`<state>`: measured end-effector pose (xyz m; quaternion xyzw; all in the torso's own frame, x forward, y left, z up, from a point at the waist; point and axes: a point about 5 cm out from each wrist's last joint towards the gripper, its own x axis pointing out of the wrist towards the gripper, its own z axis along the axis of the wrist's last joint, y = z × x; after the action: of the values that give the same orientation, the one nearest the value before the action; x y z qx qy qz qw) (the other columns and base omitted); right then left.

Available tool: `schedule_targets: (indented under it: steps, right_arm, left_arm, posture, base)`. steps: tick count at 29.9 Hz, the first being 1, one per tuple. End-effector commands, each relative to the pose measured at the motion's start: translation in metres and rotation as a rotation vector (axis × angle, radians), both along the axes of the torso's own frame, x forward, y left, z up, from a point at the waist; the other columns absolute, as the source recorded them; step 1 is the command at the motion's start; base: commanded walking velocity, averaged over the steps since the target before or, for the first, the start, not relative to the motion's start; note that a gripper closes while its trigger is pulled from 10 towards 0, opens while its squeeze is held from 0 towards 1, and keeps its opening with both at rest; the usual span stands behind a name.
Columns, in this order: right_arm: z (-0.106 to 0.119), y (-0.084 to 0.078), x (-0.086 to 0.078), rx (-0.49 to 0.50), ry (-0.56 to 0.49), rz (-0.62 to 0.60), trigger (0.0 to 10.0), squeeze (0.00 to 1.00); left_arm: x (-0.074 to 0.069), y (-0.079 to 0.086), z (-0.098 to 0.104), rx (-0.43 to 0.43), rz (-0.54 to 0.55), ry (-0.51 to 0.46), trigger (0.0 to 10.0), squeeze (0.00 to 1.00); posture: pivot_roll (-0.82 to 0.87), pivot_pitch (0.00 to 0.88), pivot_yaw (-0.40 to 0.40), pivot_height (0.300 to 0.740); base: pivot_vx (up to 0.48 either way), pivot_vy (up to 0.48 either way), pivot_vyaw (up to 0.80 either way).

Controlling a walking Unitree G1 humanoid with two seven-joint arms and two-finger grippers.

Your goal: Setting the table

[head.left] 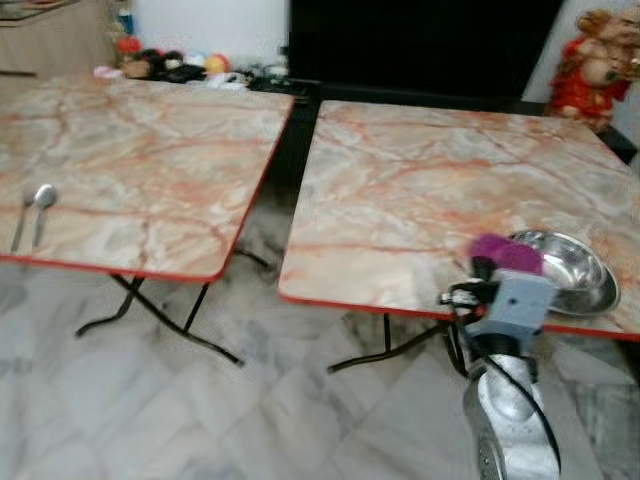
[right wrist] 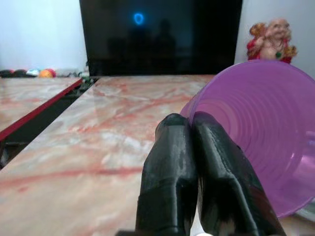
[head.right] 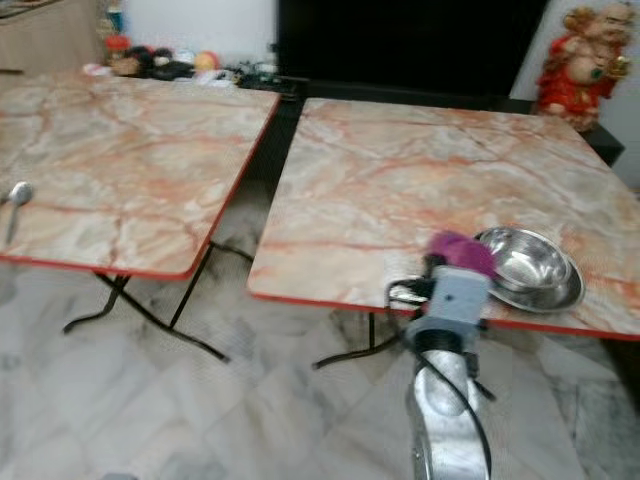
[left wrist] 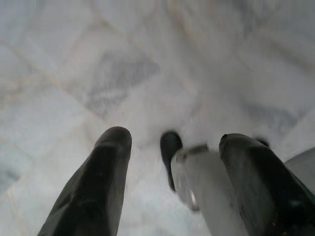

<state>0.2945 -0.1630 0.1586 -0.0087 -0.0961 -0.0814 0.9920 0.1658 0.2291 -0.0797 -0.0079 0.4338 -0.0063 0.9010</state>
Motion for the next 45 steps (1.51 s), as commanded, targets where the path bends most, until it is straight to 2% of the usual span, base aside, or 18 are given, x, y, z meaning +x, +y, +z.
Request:
schedule_targets:
  steps: [1, 28, 38, 41, 43, 44, 45]
  right_arm:
    - [0.0, -0.01, -0.001, -0.016, 0.001, -0.031, 10.0, 0.0]
    - [-0.001, -0.01, 0.004, -0.024, 0.017, -0.037, 10.0, 0.0]
    - [0.0, -0.009, 0.007, -0.033, 0.017, -0.027, 10.0, 0.0]
    - [0.001, -0.011, 0.009, -0.038, 0.032, -0.03, 10.0, 0.0]
    - [0.004, -0.017, 0.015, -0.022, 0.099, -0.021, 10.0, 0.0]
    - [0.004, -0.017, 0.015, -0.022, 0.099, -0.021, 10.0, 0.0]
    - [0.01, -0.018, 0.018, -0.055, 0.114, 0.0, 10.0, 0.0]
  left_arm:
    - [-0.002, -0.007, -0.003, -0.017, -0.013, 0.01, 10.0, 0.0]
    - [-0.012, -0.009, -0.007, -0.025, 0.001, 0.039, 10.0, 0.0]
    - [-0.014, -0.009, -0.009, -0.023, 0.007, 0.047, 10.0, 0.0]
    - [-0.015, -0.009, -0.009, -0.025, 0.006, 0.05, 10.0, 0.0]
    - [-0.015, -0.009, -0.009, -0.029, 0.007, 0.053, 10.0, 0.0]
    - [-0.015, -0.009, -0.009, -0.029, 0.007, 0.053, 10.0, 0.0]
    - [-0.015, -0.01, -0.009, -0.03, 0.004, 0.057, 10.0, 0.0]
  posture:
    - [-0.09, 0.087, -0.027, 0.74]
    - [-0.08, 0.124, -0.034, 0.74]
    - [-0.07, 0.131, -0.038, 0.74]
    - [-0.07, 0.131, -0.038, 0.74]
    - [-0.07, 0.131, -0.038, 0.74]
    - [-0.07, 0.131, -0.038, 0.74]
    - [-0.08, 0.137, -0.034, 0.74]
  base:
    - [0.311, 0.0, 0.0]
    - [0.308, 0.0, 0.0]
    - [0.0, 0.0, 0.0]
    - [0.0, 0.0, 0.0]
    - [0.0, 0.0, 0.0]
    - [0.0, 0.0, 0.0]
    - [0.0, 0.0, 0.0]
